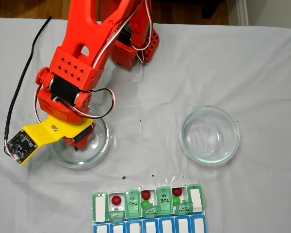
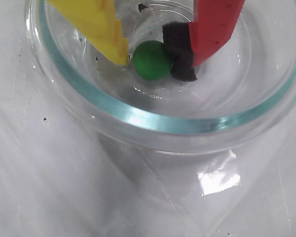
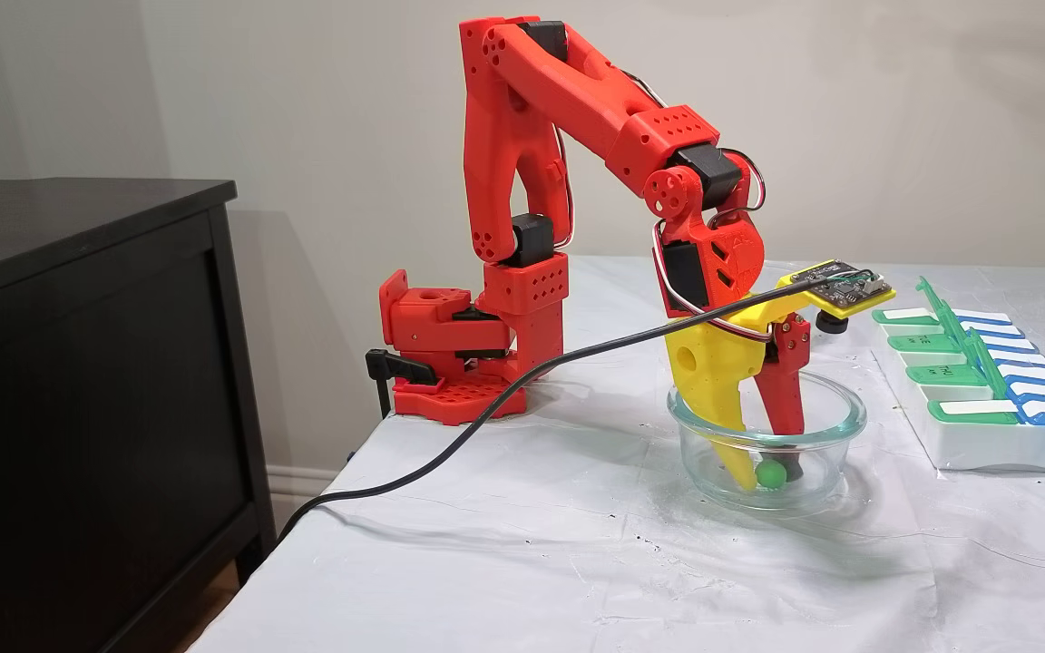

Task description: Sort medicines into box.

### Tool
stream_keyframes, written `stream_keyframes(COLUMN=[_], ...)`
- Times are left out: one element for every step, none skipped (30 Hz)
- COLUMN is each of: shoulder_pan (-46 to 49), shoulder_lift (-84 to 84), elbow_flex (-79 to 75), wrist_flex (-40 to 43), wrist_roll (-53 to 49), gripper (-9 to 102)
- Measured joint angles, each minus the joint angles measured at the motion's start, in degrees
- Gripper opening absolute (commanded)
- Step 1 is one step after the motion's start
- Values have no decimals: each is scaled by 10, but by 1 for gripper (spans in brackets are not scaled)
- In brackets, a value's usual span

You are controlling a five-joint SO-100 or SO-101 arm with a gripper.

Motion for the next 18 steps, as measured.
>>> stream_keyframes(shoulder_pan=[0,0,0,0,0,0,1,1,1,1,1,1,1,1,1,1,0,-2], shoulder_lift=[-1,-1,-1,-1,-1,-1,-1,-1,-1,-1,-1,-1,-1,-1,-1,-1,-1,-1], elbow_flex=[0,0,0,0,0,0,0,0,0,0,0,0,0,0,1,3,7,9], wrist_flex=[-2,-4,-5,-7,-9,-11,-12,-14,-16,-16,-16,-16,-18,-19,-22,-23,-25,-25], wrist_roll=[0,0,0,0,0,0,0,0,1,1,1,1,1,1,1,1,1,1], gripper=[15,15,15,14,14,15,14,14,14,14,14,14,13,12,12,11,11,11])
